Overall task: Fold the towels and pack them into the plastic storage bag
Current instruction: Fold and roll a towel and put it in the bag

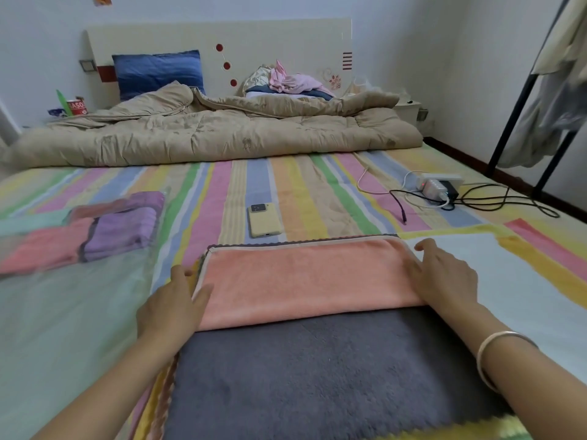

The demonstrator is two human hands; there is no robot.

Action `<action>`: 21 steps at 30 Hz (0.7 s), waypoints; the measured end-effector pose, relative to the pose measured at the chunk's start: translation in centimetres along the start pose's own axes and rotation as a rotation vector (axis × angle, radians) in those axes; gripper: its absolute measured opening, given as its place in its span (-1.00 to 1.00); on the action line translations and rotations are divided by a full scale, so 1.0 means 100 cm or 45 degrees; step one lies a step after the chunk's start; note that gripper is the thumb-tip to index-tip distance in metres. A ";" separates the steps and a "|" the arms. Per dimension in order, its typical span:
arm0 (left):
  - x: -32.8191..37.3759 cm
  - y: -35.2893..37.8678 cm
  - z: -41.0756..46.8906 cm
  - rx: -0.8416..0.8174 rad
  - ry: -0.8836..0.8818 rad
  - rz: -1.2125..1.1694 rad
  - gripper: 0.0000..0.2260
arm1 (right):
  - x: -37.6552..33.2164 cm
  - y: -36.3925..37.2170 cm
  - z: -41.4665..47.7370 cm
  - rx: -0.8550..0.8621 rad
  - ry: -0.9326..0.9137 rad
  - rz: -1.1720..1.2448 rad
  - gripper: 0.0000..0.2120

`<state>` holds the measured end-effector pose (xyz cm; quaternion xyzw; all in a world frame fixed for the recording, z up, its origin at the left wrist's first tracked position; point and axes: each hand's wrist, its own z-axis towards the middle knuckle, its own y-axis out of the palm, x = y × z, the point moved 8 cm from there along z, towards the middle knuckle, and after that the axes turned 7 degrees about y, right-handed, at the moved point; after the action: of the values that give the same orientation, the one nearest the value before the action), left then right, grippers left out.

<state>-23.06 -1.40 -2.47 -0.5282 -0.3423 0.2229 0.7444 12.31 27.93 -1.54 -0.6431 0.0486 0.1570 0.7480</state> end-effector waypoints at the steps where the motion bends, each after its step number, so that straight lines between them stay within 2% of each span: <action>1: 0.004 -0.006 -0.002 0.046 -0.004 0.053 -0.57 | -0.002 -0.009 -0.005 0.082 -0.038 -0.070 -0.60; 3: 0.025 -0.022 -0.006 0.232 0.151 0.105 -0.57 | -0.013 -0.028 -0.026 0.249 -0.186 -0.151 -0.62; 4: 0.042 -0.025 -0.009 0.316 0.313 0.105 -0.57 | -0.018 -0.035 -0.041 0.284 -0.234 -0.104 -0.65; 5: 0.061 -0.024 -0.014 0.368 0.488 0.090 -0.57 | -0.021 -0.037 -0.058 0.221 -0.233 0.016 -0.70; 6: 0.080 -0.018 -0.017 0.344 0.646 0.070 -0.58 | -0.022 -0.033 -0.074 0.058 -0.174 0.201 -0.74; 7: 0.098 -0.009 -0.021 0.282 0.766 0.047 -0.59 | -0.022 -0.021 -0.088 -0.200 -0.054 0.445 -0.73; 9: 0.131 0.012 -0.025 0.099 0.868 -0.025 -0.58 | -0.025 0.007 -0.115 -0.749 0.308 1.055 -0.60; 11: 0.155 0.035 -0.028 -0.081 0.897 -0.033 -0.36 | -0.024 0.020 -0.121 -0.959 0.579 1.618 -0.44; 14: 0.164 0.066 -0.028 -0.279 0.860 0.119 -0.18 | -0.017 0.032 -0.107 -0.917 0.775 2.106 -0.35; 16: 0.162 0.073 -0.029 -0.315 0.841 0.185 -0.16 | -0.016 0.041 -0.101 -0.751 0.798 2.149 -0.37; 19: 0.159 0.074 -0.031 -0.361 0.852 0.178 -0.18 | -0.013 0.028 -0.099 -0.360 0.739 1.766 -0.40; 21: 0.157 0.065 -0.033 -0.373 0.858 -0.007 -0.29 | -0.015 0.012 -0.096 -0.196 0.627 1.462 -0.40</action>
<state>-9.94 9.56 -4.96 -0.6721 -0.1074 -0.0169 0.7324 11.75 18.48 -3.87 -0.5836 0.5456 0.3839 0.4629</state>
